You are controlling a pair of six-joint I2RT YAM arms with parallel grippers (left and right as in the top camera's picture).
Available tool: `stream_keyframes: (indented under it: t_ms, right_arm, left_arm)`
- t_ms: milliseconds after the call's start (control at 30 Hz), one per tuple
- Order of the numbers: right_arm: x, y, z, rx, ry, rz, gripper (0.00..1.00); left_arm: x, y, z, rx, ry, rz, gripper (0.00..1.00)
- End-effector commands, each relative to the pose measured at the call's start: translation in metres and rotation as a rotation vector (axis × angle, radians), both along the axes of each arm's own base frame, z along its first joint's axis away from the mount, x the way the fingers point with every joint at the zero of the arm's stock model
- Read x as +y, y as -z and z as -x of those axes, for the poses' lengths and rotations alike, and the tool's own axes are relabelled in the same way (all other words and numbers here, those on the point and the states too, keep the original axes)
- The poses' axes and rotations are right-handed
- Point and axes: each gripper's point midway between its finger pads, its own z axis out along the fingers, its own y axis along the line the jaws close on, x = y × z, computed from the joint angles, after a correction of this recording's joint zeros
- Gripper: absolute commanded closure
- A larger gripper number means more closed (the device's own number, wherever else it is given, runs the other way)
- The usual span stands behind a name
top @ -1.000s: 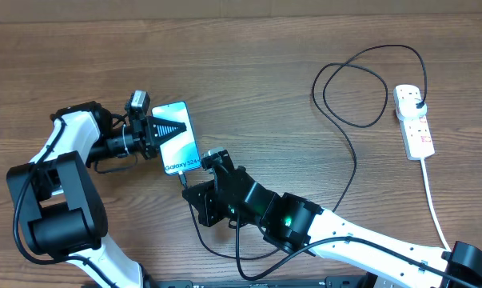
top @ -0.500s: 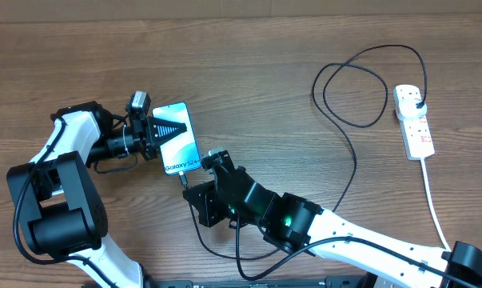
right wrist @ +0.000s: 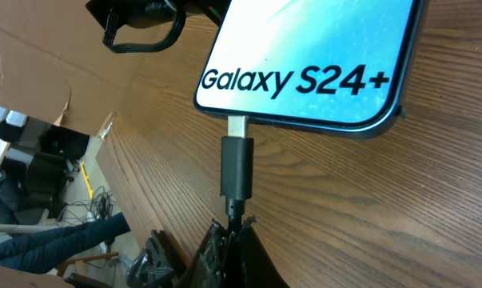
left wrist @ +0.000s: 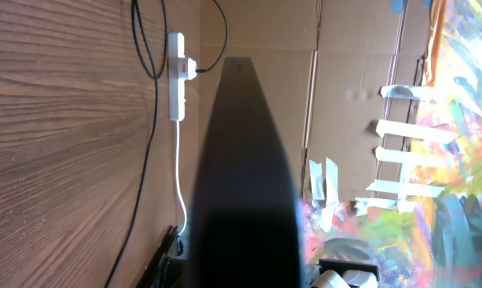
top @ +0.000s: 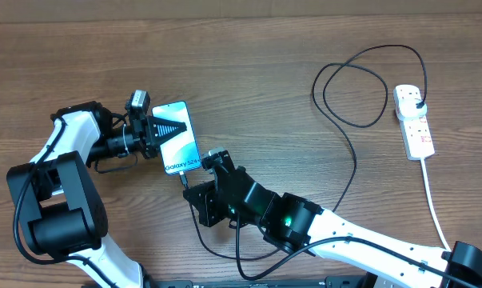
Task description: Plug charger to phone and switch on socket
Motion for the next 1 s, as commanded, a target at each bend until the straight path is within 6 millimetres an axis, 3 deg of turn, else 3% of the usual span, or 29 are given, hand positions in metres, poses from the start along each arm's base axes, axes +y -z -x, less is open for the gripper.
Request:
stream_keyframes:
  t_ms: [0, 967]
  right_arm:
    - [-0.0015, -0.0037, 0.0017, 0.005, -0.006, -0.012, 0.96]
    - [-0.0031, -0.0023, -0.0003, 0.043, 0.034, -0.020, 0.96]
  left_arm:
    - [-0.0001, -0.0111, -0.0022, -0.006, -0.018, 0.045, 0.96]
    - [-0.0002, -0.0112, -0.0022, 0.004, -0.018, 0.048, 0.96]
